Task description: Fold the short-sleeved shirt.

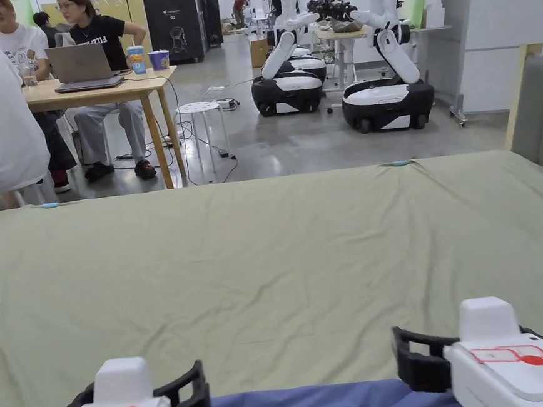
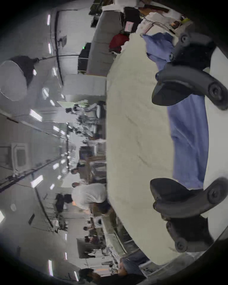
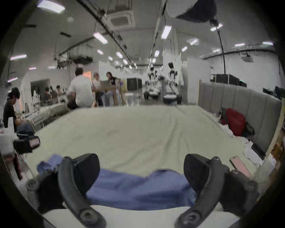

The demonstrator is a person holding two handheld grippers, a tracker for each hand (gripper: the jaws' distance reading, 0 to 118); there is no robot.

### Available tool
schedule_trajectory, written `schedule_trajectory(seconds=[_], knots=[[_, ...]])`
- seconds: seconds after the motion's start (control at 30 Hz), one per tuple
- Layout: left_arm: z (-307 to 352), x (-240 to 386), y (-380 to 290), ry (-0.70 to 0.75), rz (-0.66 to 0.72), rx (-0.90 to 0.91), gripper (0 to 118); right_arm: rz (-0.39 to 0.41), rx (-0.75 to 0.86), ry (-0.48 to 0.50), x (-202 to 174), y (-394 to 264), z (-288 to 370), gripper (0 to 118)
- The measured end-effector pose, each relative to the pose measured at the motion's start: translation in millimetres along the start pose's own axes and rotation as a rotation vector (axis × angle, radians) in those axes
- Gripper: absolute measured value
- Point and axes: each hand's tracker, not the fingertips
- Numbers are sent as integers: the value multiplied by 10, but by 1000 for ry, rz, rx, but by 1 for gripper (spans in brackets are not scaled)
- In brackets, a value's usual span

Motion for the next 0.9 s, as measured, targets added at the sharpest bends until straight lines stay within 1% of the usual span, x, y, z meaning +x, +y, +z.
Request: schedule_trajectory(seconds=[0.03,0.07,0.1,0.13,0.17,0.2,0.27,0.3,0.37,0.4,0.47,0.53,0.57,0.6,0.63,0.67,0.7,0.73,0.77,0.83,0.9], knots=[[-19,90,36,4,-10,2,70,11,21,-5,-100,22,-6,83],[-26,156,51,5,-36,4,46,25,44,-7,-163,13,-32,58],[-23,221,47,8,-71,15,46,42,60,-19,-244,21,-40,58],[-8,252,22,3,-103,12,36,53,60,-31,-303,22,-38,48],[-9,267,14,10,-115,10,6,68,73,-37,-349,21,-35,18],[6,267,17,46,-113,19,0,102,95,-56,-381,8,-12,0],[20,179,33,-21,-81,-4,0,104,83,-32,-404,-5,-5,0],[18,124,31,-13,-66,-10,0,104,75,-25,-410,-13,-14,0],[16,-26,2,6,-44,-16,0,115,76,-42,-425,-29,-35,0],[12,-159,-30,16,5,-29,0,115,74,-46,-428,-39,-38,0],[-19,-485,-146,-4,150,-66,0,109,58,-44,-448,-23,-52,0],[-23,-939,-396,-70,385,-101,0,112,48,-53,-495,-50,-81,0],[-26,-1121,-515,-95,470,-114,12,111,40,-53,-518,-58,-100,0],[-26,-1292,-653,-79,526,-134,36,108,31,-49,-554,-52,-126,0],[-34,-1437,-775,-47,569,-152,73,112,28,-48,-607,-66,-151,0],[-43,-1552,-896,-17,595,-175,115,125,24,-49,-663,-80,-174,0],[-59,-1663,-1003,-11,647,-193,118,142,19,-50,-723,-95,-202,0],[-28,-1781,-1096,-47,736,-163,115,150,14,-45,-779,-90,-231,0],[-69,-1882,-1184,-67,827,-195,115,151,9,-36,-826,-99,-252,0],[-180,-1935,-1360,-194,1009,-276,116,156,1,-20,-926,-123,-286,0],[-341,-1906,-1610,-352,1177,-326,115,164,-2,-8,-1000,-118,-295,0]])
